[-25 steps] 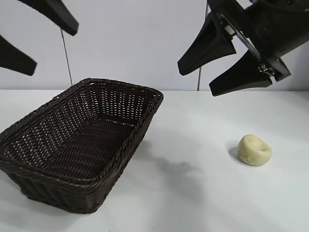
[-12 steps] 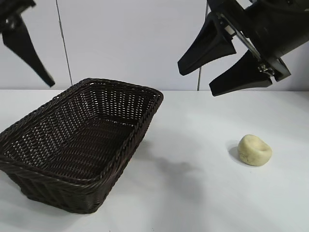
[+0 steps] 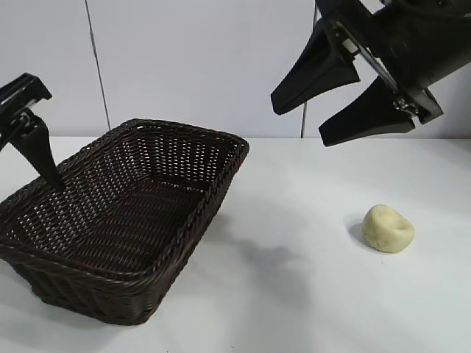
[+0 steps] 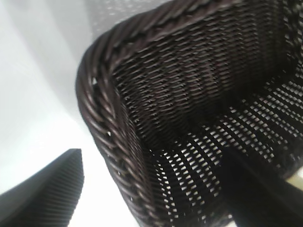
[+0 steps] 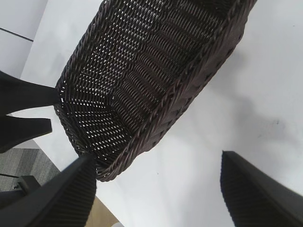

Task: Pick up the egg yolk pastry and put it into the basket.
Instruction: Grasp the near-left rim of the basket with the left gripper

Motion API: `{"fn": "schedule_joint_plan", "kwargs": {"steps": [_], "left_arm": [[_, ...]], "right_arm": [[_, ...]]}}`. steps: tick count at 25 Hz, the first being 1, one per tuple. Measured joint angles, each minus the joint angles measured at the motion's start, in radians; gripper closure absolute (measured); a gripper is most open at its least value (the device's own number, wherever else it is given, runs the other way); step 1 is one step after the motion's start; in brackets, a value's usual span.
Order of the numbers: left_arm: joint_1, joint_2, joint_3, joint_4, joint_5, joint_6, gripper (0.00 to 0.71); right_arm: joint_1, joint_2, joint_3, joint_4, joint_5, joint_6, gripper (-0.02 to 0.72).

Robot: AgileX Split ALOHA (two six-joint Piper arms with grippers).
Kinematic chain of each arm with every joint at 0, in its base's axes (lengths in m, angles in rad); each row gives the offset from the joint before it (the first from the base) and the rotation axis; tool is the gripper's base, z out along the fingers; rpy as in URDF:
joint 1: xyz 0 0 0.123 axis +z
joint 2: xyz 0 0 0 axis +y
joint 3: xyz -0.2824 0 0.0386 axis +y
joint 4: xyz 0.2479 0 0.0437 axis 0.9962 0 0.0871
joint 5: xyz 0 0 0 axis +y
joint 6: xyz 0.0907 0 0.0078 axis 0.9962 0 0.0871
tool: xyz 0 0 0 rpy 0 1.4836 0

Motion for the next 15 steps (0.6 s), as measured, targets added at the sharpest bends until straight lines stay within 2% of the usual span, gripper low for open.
{"fn": "schedule_joint_plan", "kwargs": {"steps": [7, 10, 15], "left_arm": [[-0.007, 0.042, 0.006, 0.047, -0.024, -0.079, 0.139], [-0.042, 0.043, 0.026, 0.078, -0.043, -0.148, 0.139], [-0.112, 0.043, 0.068, 0.222, -0.091, -0.372, 0.139]], "right_arm": [[0.0, 0.0, 0.0, -0.001, 0.0, 0.0, 0.175], [0.0, 0.0, 0.0, -0.001, 0.0, 0.0, 0.175], [0.0, 0.0, 0.0, -0.001, 0.0, 0.0, 0.175]]}}
